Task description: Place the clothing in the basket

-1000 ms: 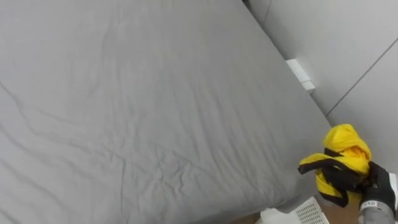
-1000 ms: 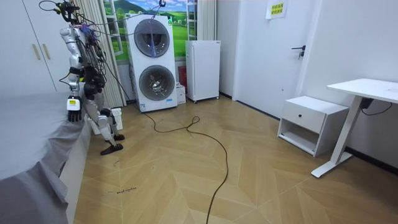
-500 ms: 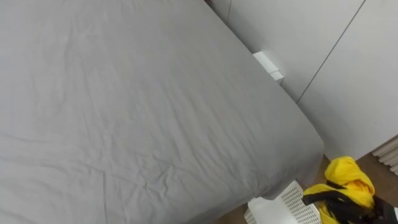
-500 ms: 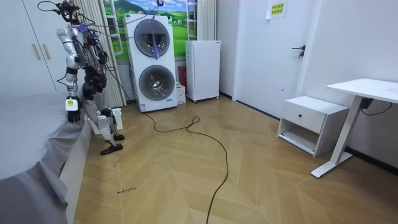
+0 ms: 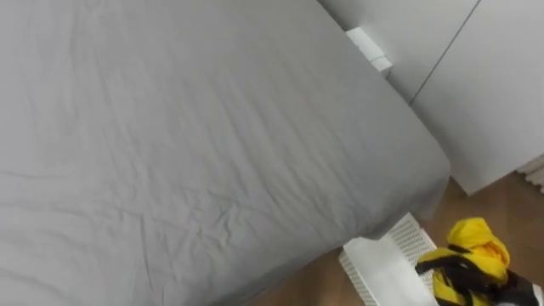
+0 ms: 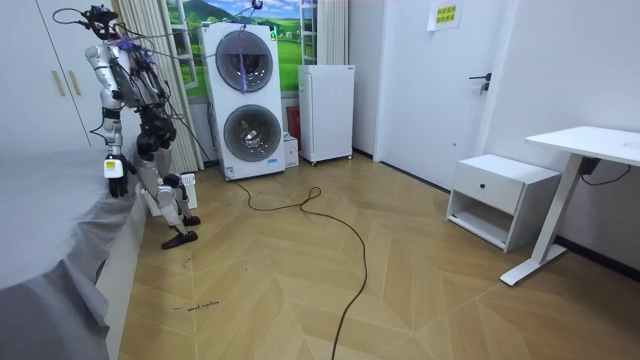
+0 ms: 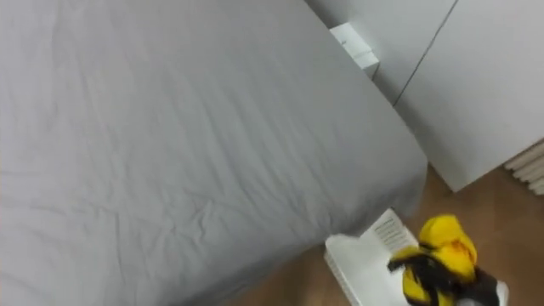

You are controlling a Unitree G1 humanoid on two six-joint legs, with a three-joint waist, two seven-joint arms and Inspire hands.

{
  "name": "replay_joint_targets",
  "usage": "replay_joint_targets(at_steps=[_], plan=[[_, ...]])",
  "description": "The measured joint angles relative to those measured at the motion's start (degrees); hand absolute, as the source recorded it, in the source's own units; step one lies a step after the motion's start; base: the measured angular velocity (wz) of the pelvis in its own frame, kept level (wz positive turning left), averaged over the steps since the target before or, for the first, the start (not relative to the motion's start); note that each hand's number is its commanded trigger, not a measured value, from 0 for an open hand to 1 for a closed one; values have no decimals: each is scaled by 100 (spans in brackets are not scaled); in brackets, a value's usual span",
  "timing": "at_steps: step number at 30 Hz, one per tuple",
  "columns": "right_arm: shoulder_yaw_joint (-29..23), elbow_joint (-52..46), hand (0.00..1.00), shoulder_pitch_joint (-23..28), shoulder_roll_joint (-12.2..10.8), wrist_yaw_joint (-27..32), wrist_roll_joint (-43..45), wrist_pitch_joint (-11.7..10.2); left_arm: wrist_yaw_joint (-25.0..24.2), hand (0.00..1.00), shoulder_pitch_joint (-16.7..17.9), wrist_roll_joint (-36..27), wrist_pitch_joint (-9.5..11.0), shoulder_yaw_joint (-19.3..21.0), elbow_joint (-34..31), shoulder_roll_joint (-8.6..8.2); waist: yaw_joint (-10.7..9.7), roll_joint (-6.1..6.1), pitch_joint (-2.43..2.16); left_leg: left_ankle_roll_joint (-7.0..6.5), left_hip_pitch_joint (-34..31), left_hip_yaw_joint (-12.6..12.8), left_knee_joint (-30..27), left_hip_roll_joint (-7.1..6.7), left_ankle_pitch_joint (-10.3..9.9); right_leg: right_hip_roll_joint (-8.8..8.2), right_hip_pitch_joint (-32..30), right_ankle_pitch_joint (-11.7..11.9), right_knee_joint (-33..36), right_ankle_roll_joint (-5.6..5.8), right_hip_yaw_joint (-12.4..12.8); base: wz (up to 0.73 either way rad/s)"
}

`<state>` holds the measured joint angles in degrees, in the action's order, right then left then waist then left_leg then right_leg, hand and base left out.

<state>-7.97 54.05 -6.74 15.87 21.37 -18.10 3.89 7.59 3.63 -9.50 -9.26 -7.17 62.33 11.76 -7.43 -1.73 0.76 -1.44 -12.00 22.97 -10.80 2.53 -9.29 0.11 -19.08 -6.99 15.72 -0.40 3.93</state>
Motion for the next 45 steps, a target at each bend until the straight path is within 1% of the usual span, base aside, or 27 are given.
replay_joint_targets(at_steps=[1,2,3,4,5,6,8,9,11,12,13,14,16,18,19,21,23,27,29,32,38,42,44,45], plan=[[13,71,100,-49,0,5,3,-25,35,0,-23,-1,20,-29,29,-9,1,-23,-8,-1,-70,-41,-38,2,3,-7,-43,1,8,-1,-36,27],[52,195,100,-138,0,46,13,-37,88,0,-106,-1,62,-117,97,-11,6,-60,-15,-3,-203,-137,-99,9,4,-21,-118,7,9,-12,-110,29],[57,305,80,-204,-2,85,4,-38,92,0,-197,-41,100,-180,202,-12,58,-89,-14,-5,-277,-186,-103,10,17,-28,-172,32,7,-27,-172,24],[54,389,24,-247,-1,104,8,-39,94,0,-228,-82,102,-200,216,-12,90,-99,-17,-5,-301,-202,-103,10,22,-29,-197,43,8,-30,-192,15],[52,540,0,-310,1,155,11,-68,93,0,-275,-107,122,-210,228,-16,149,-116,-12,-5,-340,-243,-103,9,23,-45,-217,45,-5,-31,-268,11],[54,617,0,-345,1,181,11,-84,93,0,-302,-112,142,-212,251,-20,168,-123,-9,-4,-359,-256,-103,8,24,-51,-229,44,-2,-31,-290,12],[54,814,0,-468,3,259,9,-147,94,0,-360,-127,259,-216,313,-35,279,-135,-13,-14,-500,-285,-104,-9,32,-77,-361,44,3,-31,-341,9],[55,863,0,-508,2,296,9,-150,95,0,-410,-127,303,-216,374,-35,298,-146,-10,-25,-583,-322,-104,-19,39,-98,-426,44,-1,-30,-414,12],[61,1037,0,-606,4,307,-37,-162,97,0,-414,-126,377,-224,401,-30,344,-148,-12,-26,-659,-364,-104,-28,40,-103,-484,45,-2,-29,-433,11],[61,1135,0,-658,3,311,-93,-162,102,0,-412,-119,403,-230,408,-30,354,-152,-12,-26,-689,-458,-104,-40,40,-112,-501,42,0,-26,-479,8],[61,1163,0,-676,1,308,-122,-164,108,0,-412,-109,422,-230,408,-30,364,-155,-10,-26,-705,-476,-104,-41,40,-114,-511,41,1,-25,-514,10],[53,1249,0,-733,1,307,-198,-182,119,0,-414,-103,459,-229,405,-30,392,-163,-9,-26,-741,-496,-104,-37,40,-120,-541,41,3,-26,-594,6],[47,1324,0,-799,2,306,-219,-195,142,0,-414,-102,492,-230,405,-33,424,-185,4,-25,-765,-522,-104,-34,40,-129,-557,42,2,-26,-667,7],[51,1330,0,-808,8,301,-215,-286,167,0,-414,-109,535,-263,411,-32,440,-253,21,-25,-763,-563,-105,-36,40,-162,-530,42,-3,-27,-854,11],[51,1334,0,-807,9,292,-218,-309,167,0,-416,-108,552,-290,413,-32,443,-268,26,-25,-756,-566,-105,-36,40,-168,-521,42,-4,-27,-891,7],[51,1351,0,-782,7,244,-217,-360,157,0,-419,-113,566,-362,417,-32,459,-311,34,-25,-729,-569,-105,-45,40,-180,-494,42,-11,-27,-905,0],[52,1452,0,-827,22,149,-211,-469,90,0,-433,-126,593,-378,431,-24,454,-345,50,-34,-729,-573,-106,-58,46,-202,-493,39,-8,-32,-935,0],[52,1611,0,-863,58,119,-212,-549,10,0,-464,-221,625,-486,432,3,426,-389,76,-67,-737,-585,-108,-87,71,-255,-489,36,-1,-38,-1004,5],[53,1618,0,-853,60,104,-225,-558,-57,0,-465,-220,637,-498,431,8,426,-393,79,-80,-737,-585,-104,-106,78,-300,-496,26,7,-29,-1011,0],[53,1618,0,-827,62,101,-232,-593,-117,0,-464,-221,690,-560,427,12,425,-392,78,-100,-735,-585,-99,-126,91,-309,-497,16,27,-15,-1042,4],[52,1602,0,-829,68,112,-246,-790,-154,0,-454,-224,762,-626,425,19,439,-388,73,-105,-718,-584,-99,-153,94,-335,-505,-3,92,11,-1039,1],[50,1520,0,-761,138,80,-289,-806,-176,0,-375,-224,765,-618,409,42,432,-370,67,-105,-520,-575,-55,-151,94,-319,-296,-4,31,13,-1039,0],[61,1382,0,-637,160,-16,-313,-825,-186,0,-292,-223,806,-595,389,50,431,-338,54,-104,-413,-593,-40,-146,94,-307,-154,-5,-34,13,-1050,4],[61,1283,0,-518,167,-73,-345,-825,-186,0,-237,-216,816,-561,343,56,434,-307,38,-103,-338,-607,-35,-141,94,-293,-37,-6,-105,12,-1058,8]])
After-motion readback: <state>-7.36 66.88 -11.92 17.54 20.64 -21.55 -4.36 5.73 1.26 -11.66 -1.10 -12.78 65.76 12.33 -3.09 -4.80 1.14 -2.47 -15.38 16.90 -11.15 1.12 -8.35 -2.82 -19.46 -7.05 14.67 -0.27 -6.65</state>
